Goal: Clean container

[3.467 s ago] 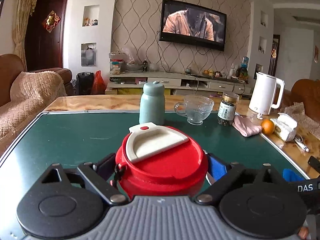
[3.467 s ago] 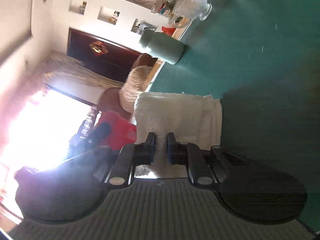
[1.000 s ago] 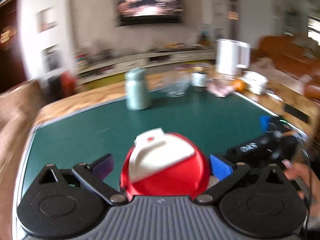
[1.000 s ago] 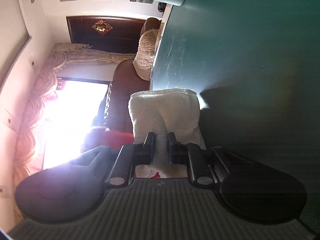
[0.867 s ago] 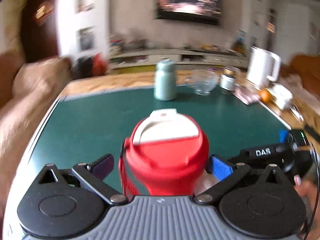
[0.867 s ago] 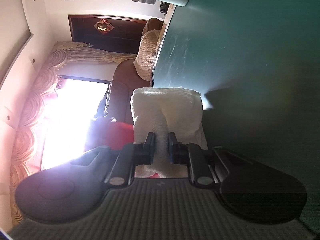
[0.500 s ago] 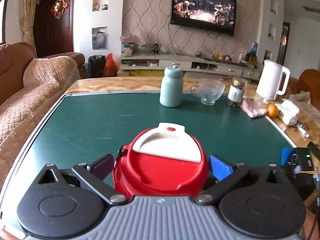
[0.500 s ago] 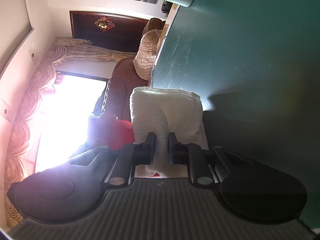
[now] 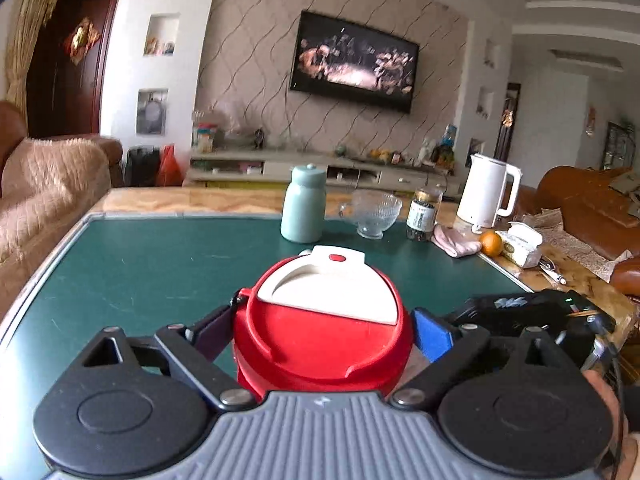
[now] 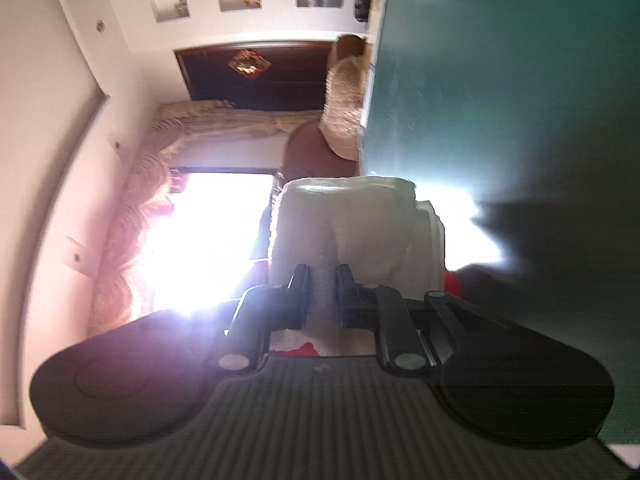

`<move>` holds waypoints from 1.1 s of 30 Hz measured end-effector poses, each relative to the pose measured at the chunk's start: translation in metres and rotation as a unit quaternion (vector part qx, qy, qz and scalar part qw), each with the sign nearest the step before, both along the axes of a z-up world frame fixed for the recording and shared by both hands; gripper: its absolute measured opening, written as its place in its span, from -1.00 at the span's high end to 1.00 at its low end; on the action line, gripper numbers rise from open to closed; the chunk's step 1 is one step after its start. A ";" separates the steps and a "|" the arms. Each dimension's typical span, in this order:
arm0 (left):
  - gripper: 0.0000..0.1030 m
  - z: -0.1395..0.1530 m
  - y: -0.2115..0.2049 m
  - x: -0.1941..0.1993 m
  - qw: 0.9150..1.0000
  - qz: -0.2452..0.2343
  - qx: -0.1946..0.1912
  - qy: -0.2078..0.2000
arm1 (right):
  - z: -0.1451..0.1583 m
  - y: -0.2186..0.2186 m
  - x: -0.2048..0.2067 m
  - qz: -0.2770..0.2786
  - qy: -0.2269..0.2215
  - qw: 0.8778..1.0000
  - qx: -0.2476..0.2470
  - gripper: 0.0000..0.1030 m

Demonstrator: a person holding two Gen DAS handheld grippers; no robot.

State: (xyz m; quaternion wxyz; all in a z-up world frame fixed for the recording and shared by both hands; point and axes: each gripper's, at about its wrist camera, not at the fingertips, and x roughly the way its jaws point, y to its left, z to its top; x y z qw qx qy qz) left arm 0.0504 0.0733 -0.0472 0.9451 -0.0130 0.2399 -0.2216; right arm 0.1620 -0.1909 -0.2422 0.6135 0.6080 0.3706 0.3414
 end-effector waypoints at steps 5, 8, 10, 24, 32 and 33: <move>-0.85 -0.003 0.012 0.002 0.998 -0.063 0.008 -0.015 | -0.001 0.013 0.001 0.019 0.018 0.996 -0.083 0.65; -0.85 -0.005 0.020 0.003 0.995 -0.100 0.012 -0.024 | 0.019 0.006 -0.001 0.013 -0.018 0.999 -0.024 0.64; -0.85 -0.006 0.025 0.004 0.992 -0.125 0.015 -0.028 | 0.026 0.004 0.000 0.009 -0.027 0.999 -0.014 0.64; -0.86 -0.003 0.031 0.027 0.971 -0.233 0.049 -0.012 | 0.005 0.008 0.000 0.031 0.010 0.999 -0.001 0.64; -0.95 -0.006 0.034 0.022 0.978 -0.199 0.053 -0.004 | -0.028 0.016 -0.010 0.042 0.050 0.997 -0.043 0.65; -1.00 -0.005 0.033 0.021 0.981 -0.186 0.058 0.002 | -0.031 0.015 -0.011 0.039 0.053 0.997 -0.039 0.65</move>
